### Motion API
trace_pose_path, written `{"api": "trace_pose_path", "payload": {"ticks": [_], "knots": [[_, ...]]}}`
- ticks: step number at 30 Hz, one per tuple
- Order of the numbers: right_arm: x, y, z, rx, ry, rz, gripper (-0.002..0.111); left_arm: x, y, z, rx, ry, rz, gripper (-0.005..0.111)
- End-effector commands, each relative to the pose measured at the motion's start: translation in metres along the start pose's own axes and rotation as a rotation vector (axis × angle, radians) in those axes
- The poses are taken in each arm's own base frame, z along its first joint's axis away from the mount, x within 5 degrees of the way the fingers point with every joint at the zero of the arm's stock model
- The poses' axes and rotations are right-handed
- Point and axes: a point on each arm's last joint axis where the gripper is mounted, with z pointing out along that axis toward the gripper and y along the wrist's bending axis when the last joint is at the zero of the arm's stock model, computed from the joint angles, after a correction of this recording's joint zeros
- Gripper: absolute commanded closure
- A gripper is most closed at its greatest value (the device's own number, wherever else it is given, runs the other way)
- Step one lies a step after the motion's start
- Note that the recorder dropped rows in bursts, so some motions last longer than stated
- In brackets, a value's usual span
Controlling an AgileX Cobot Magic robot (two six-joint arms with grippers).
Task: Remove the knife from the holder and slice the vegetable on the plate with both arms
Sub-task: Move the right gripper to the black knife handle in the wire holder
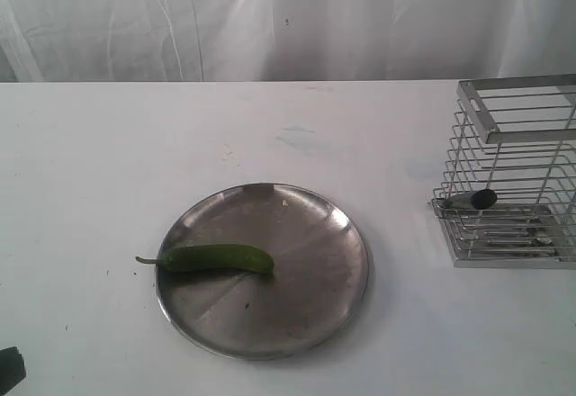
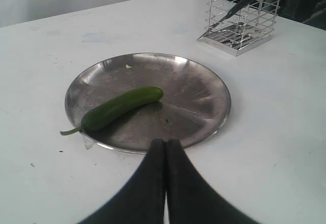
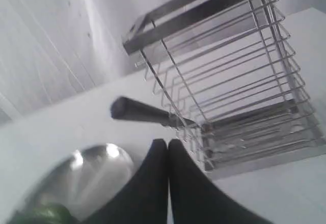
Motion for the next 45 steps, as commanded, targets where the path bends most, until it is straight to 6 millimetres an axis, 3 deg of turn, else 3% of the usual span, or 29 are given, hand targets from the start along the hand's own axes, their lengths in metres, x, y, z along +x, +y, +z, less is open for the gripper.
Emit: {"api": "trace_pose_path", "payload": {"ticks": [1,4,8,15,19,24,27,32,38,41,45], "knots": [[-0.019,0.000,-0.002,-0.042,-0.214,0.285,0.108,0.001,0.000,0.000,0.005,-0.003,-0.010,0.107],[-0.025,0.000,-0.003,-0.063,-0.287,0.379,0.108,0.001,0.000,0.000,0.005,-0.003,-0.010,0.107],[-0.026,0.008,-0.004,-0.080,-0.170,0.434,0.108,0.001,0.000,0.000,0.005,-0.003,-0.010,0.107],[-0.098,0.063,-0.033,-0.224,-0.057,-0.104,0.108,0.001,0.000,0.000,0.005,-0.003,-0.010,0.107],[-0.130,0.080,-0.016,-0.163,0.136,-0.286,0.108,0.001,0.000,0.000,0.005,-0.003,-0.010,0.107],[-0.149,0.085,0.021,-0.094,0.262,-0.348,0.108,0.001,0.000,0.000,0.005,-0.003,-0.010,0.107],[-0.150,0.084,0.042,-0.074,0.300,-0.344,0.108,0.001,0.000,0.000,0.005,-0.003,-0.010,0.107],[-0.135,0.081,0.071,-0.060,0.458,-0.282,0.106,0.001,0.000,0.000,0.005,-0.003,-0.010,0.107],[-0.125,0.092,0.090,-0.143,0.517,0.027,0.068,0.001,0.000,0.000,0.005,-0.003,-0.010,0.107],[-0.116,0.088,0.100,-0.114,0.560,0.087,0.057,0.001,0.000,0.000,0.005,-0.003,-0.010,0.107],[-0.108,0.088,0.115,-0.136,0.566,0.224,0.055,0.001,0.000,0.000,0.005,-0.003,-0.010,0.107]]}}
